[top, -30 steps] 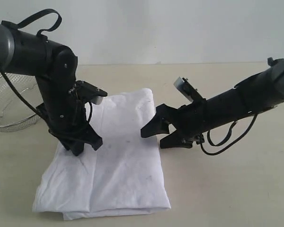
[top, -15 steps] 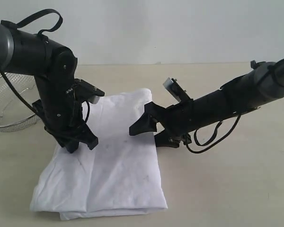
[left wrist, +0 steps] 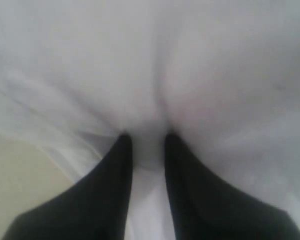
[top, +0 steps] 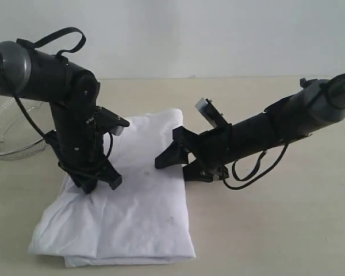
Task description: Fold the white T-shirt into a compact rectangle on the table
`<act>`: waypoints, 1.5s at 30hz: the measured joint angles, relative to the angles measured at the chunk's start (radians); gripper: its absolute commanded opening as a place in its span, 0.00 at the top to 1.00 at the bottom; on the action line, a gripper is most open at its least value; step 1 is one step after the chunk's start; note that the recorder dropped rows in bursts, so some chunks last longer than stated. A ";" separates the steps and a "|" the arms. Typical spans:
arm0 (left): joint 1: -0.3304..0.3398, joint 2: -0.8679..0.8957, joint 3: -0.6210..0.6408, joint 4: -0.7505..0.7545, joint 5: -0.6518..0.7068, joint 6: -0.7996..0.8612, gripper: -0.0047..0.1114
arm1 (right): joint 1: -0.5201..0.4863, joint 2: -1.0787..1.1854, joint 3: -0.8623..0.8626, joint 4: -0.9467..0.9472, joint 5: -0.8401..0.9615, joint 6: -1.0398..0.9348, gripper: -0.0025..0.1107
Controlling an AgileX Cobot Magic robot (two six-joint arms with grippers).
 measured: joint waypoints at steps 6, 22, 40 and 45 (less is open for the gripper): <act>0.000 0.002 0.000 -0.004 0.000 0.000 0.76 | 0.063 0.000 -0.013 0.019 -0.048 -0.026 0.62; 0.000 0.002 0.000 -0.008 0.000 0.000 0.76 | 0.085 0.003 -0.039 0.001 -0.069 -0.026 0.98; 0.000 -0.152 0.002 -0.102 -0.048 -0.046 0.44 | 0.059 0.003 -0.039 -0.014 -0.013 -0.024 0.98; 0.000 -0.243 0.002 -0.141 -0.025 -0.078 0.44 | 0.057 0.003 -0.041 -0.045 -0.013 -0.024 0.98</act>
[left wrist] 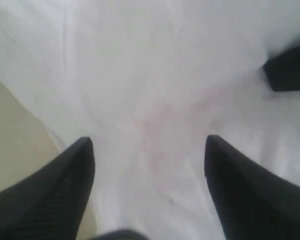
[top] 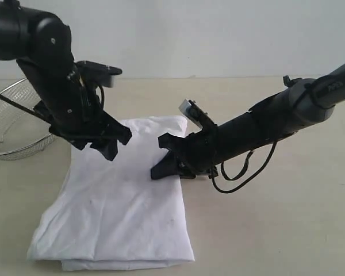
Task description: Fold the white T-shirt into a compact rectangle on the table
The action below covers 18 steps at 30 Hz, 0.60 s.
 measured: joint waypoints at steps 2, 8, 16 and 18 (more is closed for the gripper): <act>0.000 -0.046 0.015 -0.011 0.000 -0.005 0.44 | -0.008 0.000 0.000 -0.010 0.005 0.009 0.98; 0.000 -0.203 0.085 -0.068 0.004 -0.023 0.44 | -0.098 0.002 -0.019 -0.112 0.063 0.060 0.98; 0.000 -0.398 0.206 -0.306 -0.055 0.074 0.44 | -0.231 0.003 -0.079 -0.204 0.152 0.123 0.98; 0.000 -0.443 0.236 -0.366 -0.068 0.120 0.44 | -0.251 0.003 -0.089 -0.210 0.159 0.130 0.98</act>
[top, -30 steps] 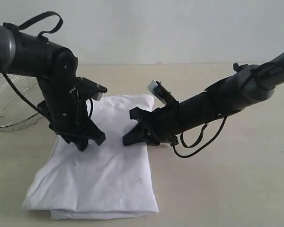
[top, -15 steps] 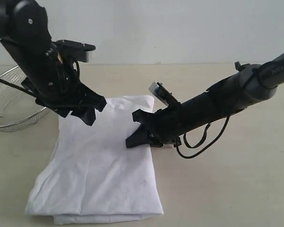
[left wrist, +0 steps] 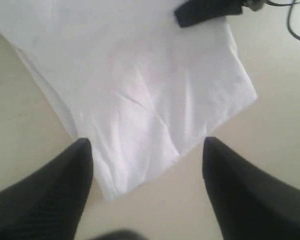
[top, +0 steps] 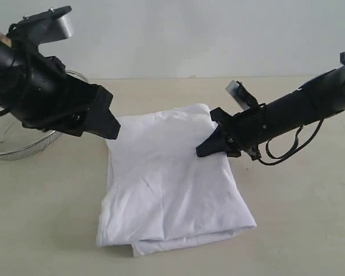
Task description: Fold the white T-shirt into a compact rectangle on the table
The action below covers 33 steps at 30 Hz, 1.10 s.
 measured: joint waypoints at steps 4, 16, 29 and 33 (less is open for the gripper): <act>0.000 -0.080 0.073 -0.042 -0.016 0.032 0.44 | -0.039 0.002 -0.036 -0.008 0.003 0.022 0.98; 0.000 -0.404 0.269 -0.105 -0.073 0.043 0.44 | -0.230 0.024 -0.318 -0.339 0.058 0.292 0.98; 0.000 -0.519 0.271 -0.123 -0.057 0.045 0.44 | -0.390 0.077 -0.398 -0.418 0.118 0.354 0.98; 0.000 -0.519 0.271 -0.124 -0.057 0.045 0.44 | -0.418 0.077 -0.398 -0.420 0.105 0.365 0.98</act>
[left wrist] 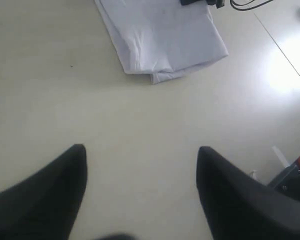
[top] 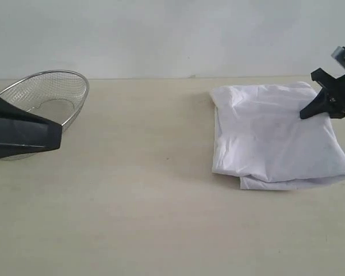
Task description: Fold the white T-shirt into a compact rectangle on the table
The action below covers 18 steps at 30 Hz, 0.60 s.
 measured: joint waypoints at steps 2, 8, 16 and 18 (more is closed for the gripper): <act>0.000 0.000 0.000 0.000 0.000 0.000 0.44 | -0.004 0.000 0.000 0.000 -0.004 0.002 0.98; 0.000 0.000 0.000 -0.004 0.000 0.000 0.44 | -0.005 0.031 0.000 -0.004 -0.023 0.002 0.98; 0.000 0.000 0.000 -0.007 0.000 0.000 0.44 | -0.007 0.058 0.000 -0.006 -0.046 0.004 0.98; 0.000 0.000 0.000 -0.007 0.000 0.000 0.44 | -0.007 0.061 -0.002 -0.006 -0.048 0.007 0.98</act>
